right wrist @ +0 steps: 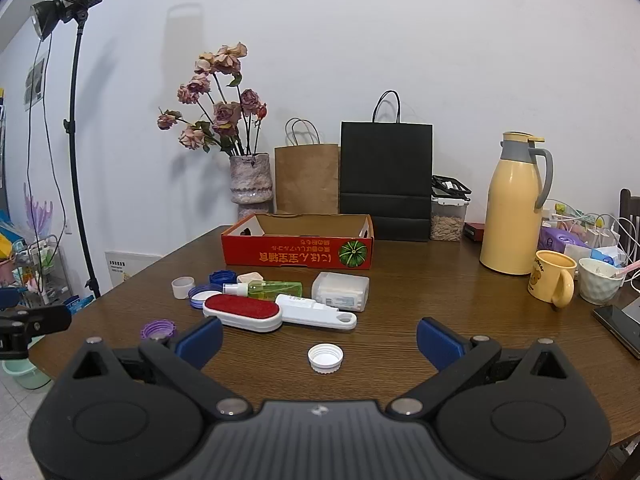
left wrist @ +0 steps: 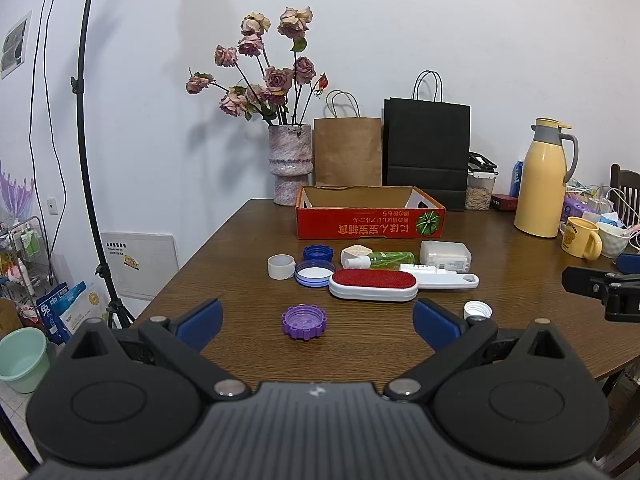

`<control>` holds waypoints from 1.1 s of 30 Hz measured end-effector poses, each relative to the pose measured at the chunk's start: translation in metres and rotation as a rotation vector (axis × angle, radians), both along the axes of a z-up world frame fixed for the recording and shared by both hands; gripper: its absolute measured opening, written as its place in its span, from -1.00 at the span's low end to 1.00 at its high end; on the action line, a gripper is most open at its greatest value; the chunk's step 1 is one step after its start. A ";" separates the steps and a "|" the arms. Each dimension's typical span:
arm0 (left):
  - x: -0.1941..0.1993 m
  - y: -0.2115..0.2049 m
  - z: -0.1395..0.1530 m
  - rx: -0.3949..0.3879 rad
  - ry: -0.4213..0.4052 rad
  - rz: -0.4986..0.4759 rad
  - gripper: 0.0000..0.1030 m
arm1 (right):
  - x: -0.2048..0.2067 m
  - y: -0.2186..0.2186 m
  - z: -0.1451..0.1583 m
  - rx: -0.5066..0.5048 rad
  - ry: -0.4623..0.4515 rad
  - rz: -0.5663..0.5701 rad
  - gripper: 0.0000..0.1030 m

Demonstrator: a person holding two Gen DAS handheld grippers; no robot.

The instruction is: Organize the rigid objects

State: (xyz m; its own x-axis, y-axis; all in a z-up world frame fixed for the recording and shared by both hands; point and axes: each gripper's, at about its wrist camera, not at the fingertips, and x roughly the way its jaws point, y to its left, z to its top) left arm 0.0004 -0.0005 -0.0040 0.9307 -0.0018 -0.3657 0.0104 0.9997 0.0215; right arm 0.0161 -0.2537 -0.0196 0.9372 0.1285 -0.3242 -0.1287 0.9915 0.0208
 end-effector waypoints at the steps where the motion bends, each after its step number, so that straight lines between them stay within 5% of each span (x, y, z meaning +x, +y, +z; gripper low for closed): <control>1: 0.000 0.000 0.000 0.000 0.000 0.000 1.00 | 0.000 0.000 0.000 0.000 0.000 0.000 1.00; 33: -0.002 -0.004 0.005 -0.005 -0.008 -0.004 1.00 | -0.001 0.000 0.000 -0.001 -0.003 0.000 1.00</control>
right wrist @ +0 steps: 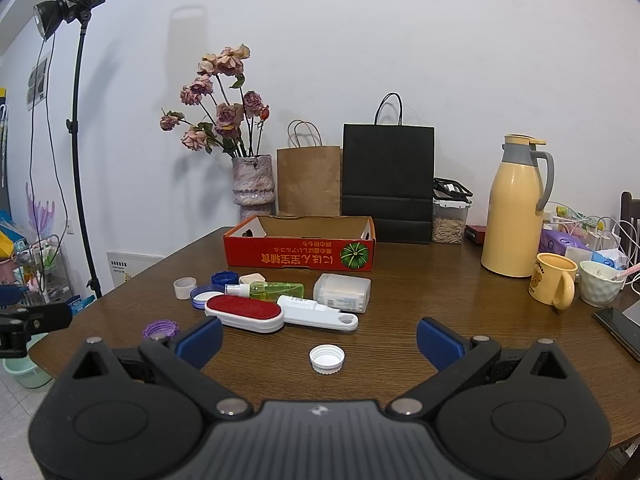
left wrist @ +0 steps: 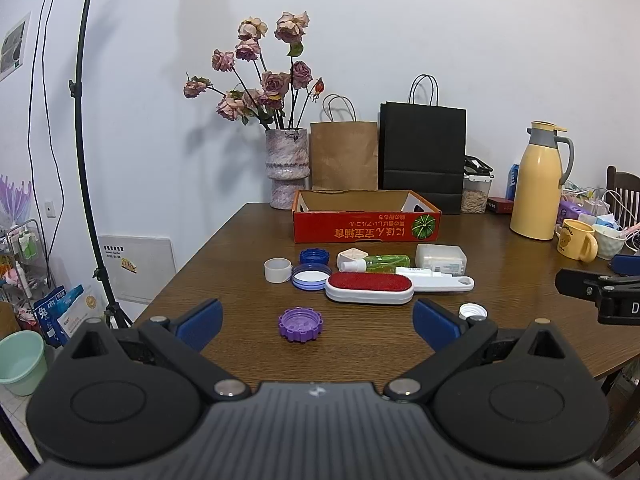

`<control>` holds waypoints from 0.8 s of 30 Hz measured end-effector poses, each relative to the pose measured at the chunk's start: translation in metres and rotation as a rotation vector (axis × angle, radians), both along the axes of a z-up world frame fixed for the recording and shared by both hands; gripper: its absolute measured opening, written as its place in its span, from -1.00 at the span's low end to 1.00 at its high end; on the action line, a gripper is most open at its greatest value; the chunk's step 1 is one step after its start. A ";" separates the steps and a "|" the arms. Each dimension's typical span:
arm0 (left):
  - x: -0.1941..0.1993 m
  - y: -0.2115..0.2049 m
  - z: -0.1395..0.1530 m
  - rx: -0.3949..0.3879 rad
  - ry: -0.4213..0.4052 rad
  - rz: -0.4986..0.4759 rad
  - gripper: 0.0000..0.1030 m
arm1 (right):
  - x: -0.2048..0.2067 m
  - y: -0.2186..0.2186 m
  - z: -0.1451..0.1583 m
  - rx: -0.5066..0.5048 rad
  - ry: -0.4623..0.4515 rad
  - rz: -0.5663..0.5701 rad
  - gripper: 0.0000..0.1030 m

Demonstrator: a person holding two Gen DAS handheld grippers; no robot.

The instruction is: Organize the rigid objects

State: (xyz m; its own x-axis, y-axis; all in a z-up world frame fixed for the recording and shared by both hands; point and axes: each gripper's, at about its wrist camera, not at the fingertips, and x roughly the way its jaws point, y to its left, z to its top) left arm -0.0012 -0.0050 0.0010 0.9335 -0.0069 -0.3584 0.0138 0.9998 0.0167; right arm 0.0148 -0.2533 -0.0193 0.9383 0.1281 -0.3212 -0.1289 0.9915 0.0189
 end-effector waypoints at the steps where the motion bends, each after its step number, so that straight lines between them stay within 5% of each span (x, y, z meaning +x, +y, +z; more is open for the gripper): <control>1: 0.000 0.000 0.000 0.000 0.000 0.000 1.00 | 0.000 0.000 0.000 0.000 0.000 0.000 1.00; 24: 0.000 -0.002 0.001 0.000 -0.003 -0.002 1.00 | -0.001 0.001 0.001 -0.001 -0.001 0.000 1.00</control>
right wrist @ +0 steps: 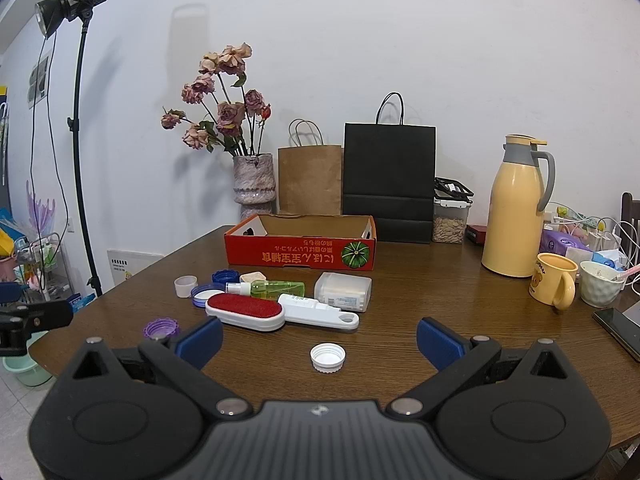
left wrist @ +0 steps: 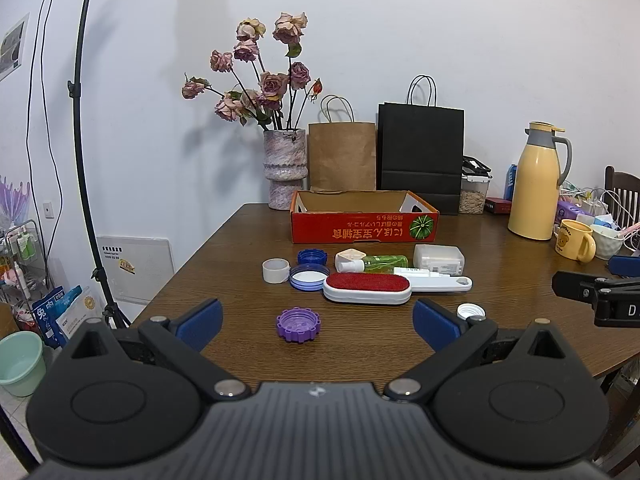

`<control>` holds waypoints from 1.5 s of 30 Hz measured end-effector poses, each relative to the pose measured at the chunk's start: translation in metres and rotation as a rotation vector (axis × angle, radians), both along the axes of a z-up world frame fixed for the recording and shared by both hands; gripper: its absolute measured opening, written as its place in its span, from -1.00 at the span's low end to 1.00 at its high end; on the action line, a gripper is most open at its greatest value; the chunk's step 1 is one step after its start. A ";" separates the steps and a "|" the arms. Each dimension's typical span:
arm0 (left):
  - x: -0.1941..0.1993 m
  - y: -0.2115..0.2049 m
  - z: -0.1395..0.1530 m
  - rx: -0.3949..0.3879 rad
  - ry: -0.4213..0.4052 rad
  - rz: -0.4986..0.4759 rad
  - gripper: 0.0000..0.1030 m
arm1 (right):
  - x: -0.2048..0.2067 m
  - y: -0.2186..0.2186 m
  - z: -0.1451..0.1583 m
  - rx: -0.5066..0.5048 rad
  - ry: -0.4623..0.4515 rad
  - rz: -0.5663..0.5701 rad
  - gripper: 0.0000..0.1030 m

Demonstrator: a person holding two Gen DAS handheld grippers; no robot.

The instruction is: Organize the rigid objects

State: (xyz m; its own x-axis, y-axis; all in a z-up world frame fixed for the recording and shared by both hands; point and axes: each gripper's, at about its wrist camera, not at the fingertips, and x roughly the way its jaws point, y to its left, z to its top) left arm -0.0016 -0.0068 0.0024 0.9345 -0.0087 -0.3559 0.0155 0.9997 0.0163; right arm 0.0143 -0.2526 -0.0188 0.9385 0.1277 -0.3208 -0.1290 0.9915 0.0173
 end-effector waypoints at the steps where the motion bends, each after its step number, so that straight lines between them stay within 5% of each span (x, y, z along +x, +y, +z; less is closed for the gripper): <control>1: 0.000 0.001 0.000 0.000 0.000 0.000 1.00 | 0.000 0.000 0.000 0.000 0.000 0.000 1.00; 24: 0.003 -0.004 0.001 -0.014 0.006 -0.006 1.00 | 0.010 0.002 -0.006 -0.007 0.017 0.003 1.00; 45: 0.061 -0.004 -0.025 -0.021 0.056 -0.023 1.00 | 0.065 -0.001 -0.034 -0.014 0.099 -0.014 1.00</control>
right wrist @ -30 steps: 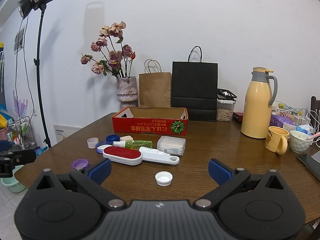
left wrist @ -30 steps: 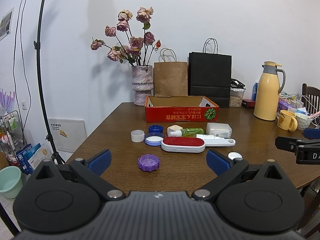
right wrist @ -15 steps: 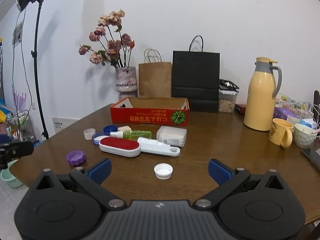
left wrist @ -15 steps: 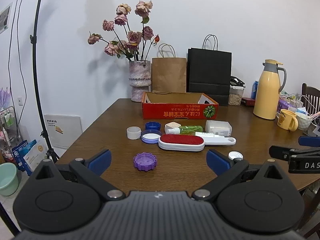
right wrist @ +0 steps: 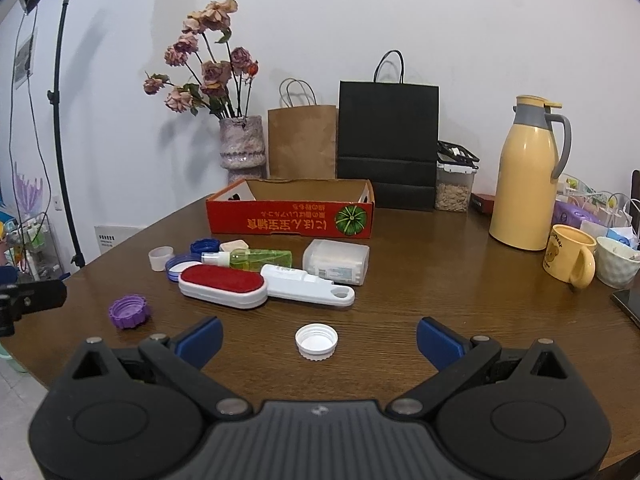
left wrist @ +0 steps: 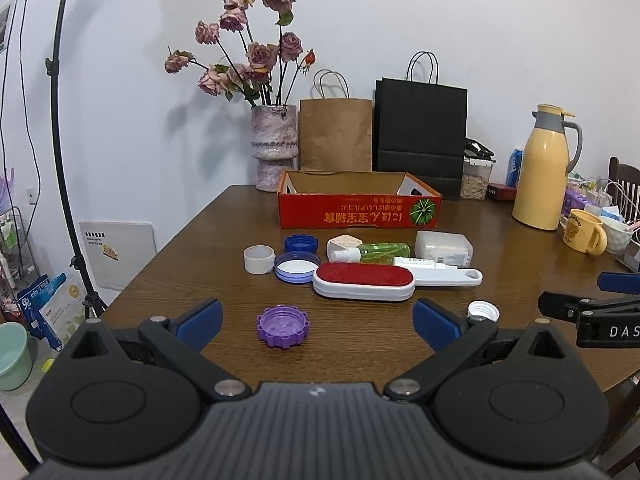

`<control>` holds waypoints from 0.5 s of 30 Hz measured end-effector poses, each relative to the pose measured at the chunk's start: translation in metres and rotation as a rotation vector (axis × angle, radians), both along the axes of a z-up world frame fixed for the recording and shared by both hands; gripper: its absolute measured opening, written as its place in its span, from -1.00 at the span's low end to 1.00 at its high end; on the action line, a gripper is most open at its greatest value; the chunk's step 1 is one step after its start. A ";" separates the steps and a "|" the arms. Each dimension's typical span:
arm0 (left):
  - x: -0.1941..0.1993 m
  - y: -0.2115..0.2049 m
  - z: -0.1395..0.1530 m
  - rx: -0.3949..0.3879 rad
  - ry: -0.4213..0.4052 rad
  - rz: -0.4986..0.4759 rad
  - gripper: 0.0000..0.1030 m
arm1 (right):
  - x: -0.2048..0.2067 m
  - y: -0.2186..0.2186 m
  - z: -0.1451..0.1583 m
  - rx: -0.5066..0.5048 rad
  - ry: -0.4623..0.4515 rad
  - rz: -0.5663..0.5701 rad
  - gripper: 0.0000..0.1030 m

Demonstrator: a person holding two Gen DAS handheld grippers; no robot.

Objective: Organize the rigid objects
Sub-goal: 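Grasp the purple cap with the left tool while the right tool grasps the white cap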

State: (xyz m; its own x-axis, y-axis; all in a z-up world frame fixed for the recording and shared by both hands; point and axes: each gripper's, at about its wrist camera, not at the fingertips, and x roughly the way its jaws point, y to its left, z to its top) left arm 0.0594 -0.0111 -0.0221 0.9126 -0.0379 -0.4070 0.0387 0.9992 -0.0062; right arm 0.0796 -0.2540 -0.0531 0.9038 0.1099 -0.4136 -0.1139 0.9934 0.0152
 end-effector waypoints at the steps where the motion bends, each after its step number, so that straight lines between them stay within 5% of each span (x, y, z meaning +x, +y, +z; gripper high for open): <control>1: 0.002 0.000 -0.001 -0.001 0.001 0.000 1.00 | 0.002 0.000 -0.001 0.000 0.002 -0.001 1.00; 15: 0.046 0.006 -0.020 -0.005 0.055 0.015 1.00 | 0.045 -0.002 -0.018 -0.001 0.047 -0.021 1.00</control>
